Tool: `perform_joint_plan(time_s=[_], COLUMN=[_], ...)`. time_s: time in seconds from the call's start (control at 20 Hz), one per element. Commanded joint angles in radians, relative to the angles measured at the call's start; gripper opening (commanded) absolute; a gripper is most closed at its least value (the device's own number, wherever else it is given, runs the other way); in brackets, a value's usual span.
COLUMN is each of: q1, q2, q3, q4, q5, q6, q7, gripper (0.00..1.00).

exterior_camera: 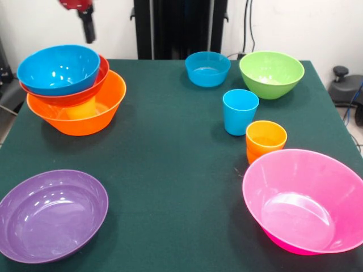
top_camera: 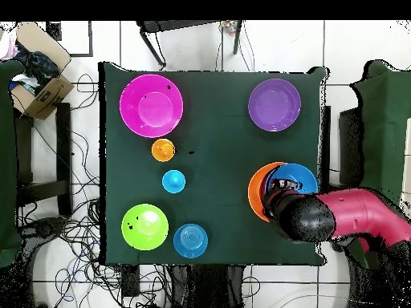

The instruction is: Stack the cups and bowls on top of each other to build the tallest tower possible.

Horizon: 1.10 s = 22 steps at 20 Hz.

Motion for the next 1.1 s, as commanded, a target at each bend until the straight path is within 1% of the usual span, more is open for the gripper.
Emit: perform_joint_plan(time_s=[0.05, 0.2, 0.3, 0.35, 0.5, 0.65, 0.8, 0.85, 0.9, 0.95, 1.05, 1.1], q1=[0.198, 0.315, 0.388, 0.424, 0.531, 0.613, 0.651, 0.638, 0.639, 0.62, 0.606, 0.596], q2=[-0.008, 0.014, 0.04, 0.054, 0.077, 0.088, 0.09, 0.086, 0.085, 0.092, 0.1, 0.1], q3=[-0.132, -0.232, -0.298, -0.324, -0.428, -0.496, -0.509, -0.501, -0.5, -0.488, -0.465, -0.451], q4=[0.121, 0.112, 0.101, 0.088, 0.06, 0.037, 0.02, 0.007, 0.0, -0.015, -0.023, -0.023], q5=[0.032, 0.046, 0.076, 0.087, 0.12, 0.148, 0.185, 0.194, 0.194, 0.193, 0.166, 0.149], q6=[-0.195, -0.296, -0.36, -0.374, -0.453, -0.495, -0.496, -0.481, -0.479, -0.467, -0.465, -0.458], q7=[0.464, 0.62, 0.714, 0.742, 0.87, 0.954, 1.01, 1.011, 1.02, 1.011, 1.019, 1.029], gripper=[0.0, 0.0, 0.0, 0.0, 0.0, 0.0, 0.0, 0.0, 0.0, 0.0, 0.0, 1.0])
